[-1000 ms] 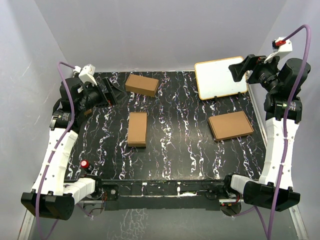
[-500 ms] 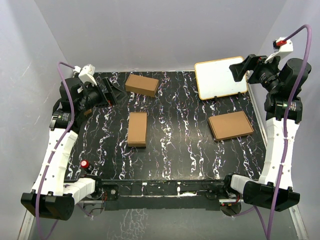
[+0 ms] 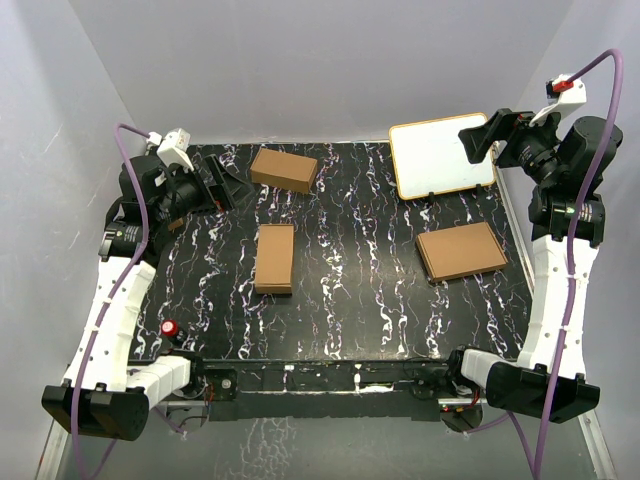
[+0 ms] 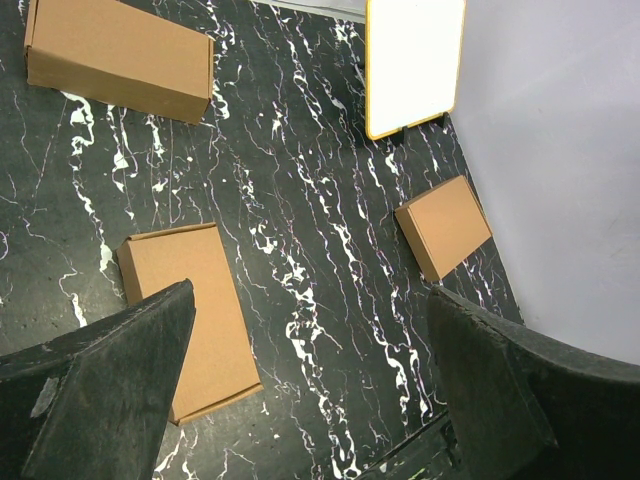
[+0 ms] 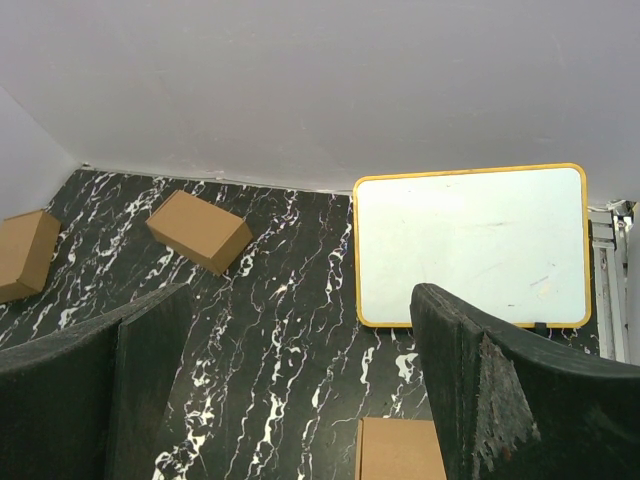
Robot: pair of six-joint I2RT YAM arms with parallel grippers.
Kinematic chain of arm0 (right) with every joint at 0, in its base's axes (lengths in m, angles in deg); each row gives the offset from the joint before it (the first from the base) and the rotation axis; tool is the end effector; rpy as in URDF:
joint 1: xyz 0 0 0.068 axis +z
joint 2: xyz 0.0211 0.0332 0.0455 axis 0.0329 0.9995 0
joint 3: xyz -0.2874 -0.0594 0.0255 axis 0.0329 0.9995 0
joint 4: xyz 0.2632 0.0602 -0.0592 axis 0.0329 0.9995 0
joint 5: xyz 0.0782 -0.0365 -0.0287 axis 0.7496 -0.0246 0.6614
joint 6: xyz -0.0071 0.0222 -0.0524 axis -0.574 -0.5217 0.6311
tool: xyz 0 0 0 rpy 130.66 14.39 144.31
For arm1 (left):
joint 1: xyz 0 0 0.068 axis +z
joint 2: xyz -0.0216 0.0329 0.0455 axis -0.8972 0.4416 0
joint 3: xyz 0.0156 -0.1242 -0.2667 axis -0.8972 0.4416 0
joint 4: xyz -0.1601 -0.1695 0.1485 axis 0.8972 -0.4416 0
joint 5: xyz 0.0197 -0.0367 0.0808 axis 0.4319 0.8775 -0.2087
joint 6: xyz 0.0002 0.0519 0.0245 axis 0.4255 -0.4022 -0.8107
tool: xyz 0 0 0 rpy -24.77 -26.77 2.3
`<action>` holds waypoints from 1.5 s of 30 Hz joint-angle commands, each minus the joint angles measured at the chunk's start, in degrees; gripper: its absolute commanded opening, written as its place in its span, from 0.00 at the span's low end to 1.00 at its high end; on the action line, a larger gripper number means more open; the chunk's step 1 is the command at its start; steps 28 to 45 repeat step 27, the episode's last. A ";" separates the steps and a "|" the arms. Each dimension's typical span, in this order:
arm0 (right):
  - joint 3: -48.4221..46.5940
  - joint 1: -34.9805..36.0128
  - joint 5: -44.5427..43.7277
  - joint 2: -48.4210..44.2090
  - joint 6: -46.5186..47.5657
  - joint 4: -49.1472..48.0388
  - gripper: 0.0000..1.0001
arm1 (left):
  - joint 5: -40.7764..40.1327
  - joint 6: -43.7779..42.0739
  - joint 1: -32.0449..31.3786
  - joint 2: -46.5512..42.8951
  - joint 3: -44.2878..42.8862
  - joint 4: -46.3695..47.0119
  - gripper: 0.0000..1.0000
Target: Fold the paper box
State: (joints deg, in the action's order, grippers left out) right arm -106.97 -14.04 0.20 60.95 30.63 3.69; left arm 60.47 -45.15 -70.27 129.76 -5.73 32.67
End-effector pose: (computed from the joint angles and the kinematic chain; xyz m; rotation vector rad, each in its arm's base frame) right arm 0.2321 -0.0433 0.5103 -0.0663 1.6761 0.3927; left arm 0.2334 -0.0447 0.4404 0.0241 1.8557 -0.8150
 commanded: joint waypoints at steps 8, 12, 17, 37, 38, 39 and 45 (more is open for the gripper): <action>-0.12 -0.60 0.05 -1.69 -1.09 -1.66 0.99 | 1.23 0.06 0.25 -1.90 -1.57 0.98 0.97; -0.30 -0.60 0.05 -1.72 -1.16 -1.60 0.99 | 1.32 0.08 0.24 -1.86 -1.57 0.96 0.97; -0.32 -0.60 0.03 -1.70 -1.17 -1.63 0.99 | 1.23 0.01 0.26 -1.94 -1.57 0.95 0.97; 0.09 -0.69 -1.32 -1.99 -0.05 -1.57 0.99 | 1.23 -0.07 0.24 -2.05 -1.41 0.75 0.97; 0.09 -0.69 -1.32 -1.99 -0.05 -1.57 0.99 | 1.23 -0.07 0.24 -2.05 -1.41 0.75 0.97; 0.09 -0.69 -1.32 -1.99 -0.05 -1.57 0.99 | 1.23 -0.07 0.24 -2.05 -1.41 0.75 0.97; 0.09 -0.69 -1.32 -1.99 -0.05 -1.57 0.99 | 1.23 -0.07 0.24 -2.05 -1.41 0.75 0.97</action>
